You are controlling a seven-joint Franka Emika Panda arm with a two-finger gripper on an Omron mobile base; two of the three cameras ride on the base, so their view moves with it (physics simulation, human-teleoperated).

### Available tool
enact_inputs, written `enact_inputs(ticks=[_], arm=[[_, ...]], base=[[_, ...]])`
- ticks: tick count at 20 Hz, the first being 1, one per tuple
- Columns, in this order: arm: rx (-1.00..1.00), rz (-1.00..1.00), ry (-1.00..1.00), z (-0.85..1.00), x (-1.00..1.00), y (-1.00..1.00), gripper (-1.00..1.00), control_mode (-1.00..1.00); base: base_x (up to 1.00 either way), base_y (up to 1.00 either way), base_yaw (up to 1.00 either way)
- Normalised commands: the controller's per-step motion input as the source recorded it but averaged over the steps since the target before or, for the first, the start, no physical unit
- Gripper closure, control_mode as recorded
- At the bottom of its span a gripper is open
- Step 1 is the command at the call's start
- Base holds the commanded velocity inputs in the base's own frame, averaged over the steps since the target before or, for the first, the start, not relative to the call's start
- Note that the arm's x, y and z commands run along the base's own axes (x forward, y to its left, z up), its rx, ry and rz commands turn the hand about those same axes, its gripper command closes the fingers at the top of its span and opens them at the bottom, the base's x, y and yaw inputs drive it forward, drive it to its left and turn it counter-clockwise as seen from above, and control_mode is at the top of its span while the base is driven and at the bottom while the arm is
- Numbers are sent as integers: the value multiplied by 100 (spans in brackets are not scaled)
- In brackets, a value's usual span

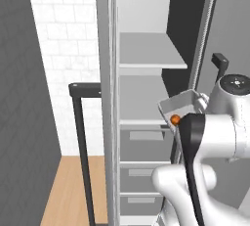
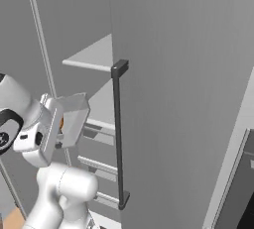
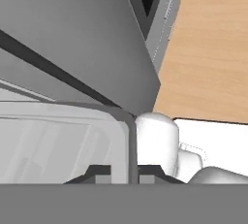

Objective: Take the meat container that has the chicken drumstick and place it on the second highest rack of the freezer. Then take the vegetable container that has the garlics and place it on the highest rack of the freezer.

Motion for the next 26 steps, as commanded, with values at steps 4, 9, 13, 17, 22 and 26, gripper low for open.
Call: enact_inputs(ticks=[4, 9, 13, 17, 22, 26], arm=[[41, -1, -1, -19, 44, 10, 100, -100], [23, -25, -1, -39, 86, 36, 100, -100], [25, -28, -5, -57, 70, 2, 100, -100], [19, -14, 0, -44, 80, 1, 100, -100], [-8, -6, 0, 0, 65, 26, 100, -100], [-7, -1, 1, -7, 59, 10, 100, -100]], base=[[0, 0, 0], [0, 0, 0], [0, 0, 0], [0, 0, 0], [0, 0, 0], [0, 0, 0]])
